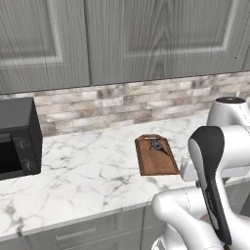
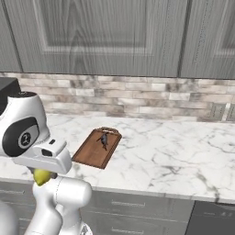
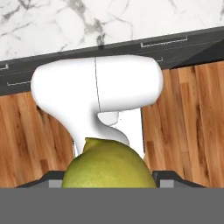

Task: Retrieve a lemon from the fridge and place it on the cutting board with the fish.

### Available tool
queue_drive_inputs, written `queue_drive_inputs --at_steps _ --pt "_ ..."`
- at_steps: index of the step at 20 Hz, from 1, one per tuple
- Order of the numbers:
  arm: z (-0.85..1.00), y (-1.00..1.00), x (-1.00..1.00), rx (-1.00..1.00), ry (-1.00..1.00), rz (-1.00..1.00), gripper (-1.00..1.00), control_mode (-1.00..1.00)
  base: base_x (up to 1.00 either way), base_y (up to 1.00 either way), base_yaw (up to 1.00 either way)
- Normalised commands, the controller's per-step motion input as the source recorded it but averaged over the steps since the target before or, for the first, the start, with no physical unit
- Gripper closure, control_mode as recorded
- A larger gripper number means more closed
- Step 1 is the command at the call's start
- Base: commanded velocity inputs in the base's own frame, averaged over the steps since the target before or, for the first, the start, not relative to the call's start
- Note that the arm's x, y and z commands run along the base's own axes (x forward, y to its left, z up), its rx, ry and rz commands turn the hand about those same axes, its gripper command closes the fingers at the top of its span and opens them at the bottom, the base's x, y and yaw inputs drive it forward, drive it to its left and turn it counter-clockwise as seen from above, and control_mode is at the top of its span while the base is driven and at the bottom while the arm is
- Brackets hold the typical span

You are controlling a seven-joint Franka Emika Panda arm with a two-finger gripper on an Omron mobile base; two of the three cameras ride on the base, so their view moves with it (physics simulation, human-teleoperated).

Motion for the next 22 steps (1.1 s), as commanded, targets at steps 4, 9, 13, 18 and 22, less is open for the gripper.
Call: queue_drive_inputs --at_steps 4,9,13,18,22 --pt "0.00 0.00 0.00 0.00 0.00 0.00 1.00 1.00 0.00 -0.01 0.00" --pt "-0.09 0.02 0.27 0.00 -0.03 0.00 1.00 -1.00 0.01 0.00 0.00" --pt "-0.19 0.04 0.58 0.00 -0.04 -0.02 1.00 -1.00 0.00 0.00 0.00" --pt "-0.25 0.00 0.76 0.00 0.00 -0.07 1.00 -1.00 0.00 0.00 0.00" --pt "-0.21 0.00 0.96 0.00 0.00 -0.15 1.00 -1.00 0.00 0.00 0.00"
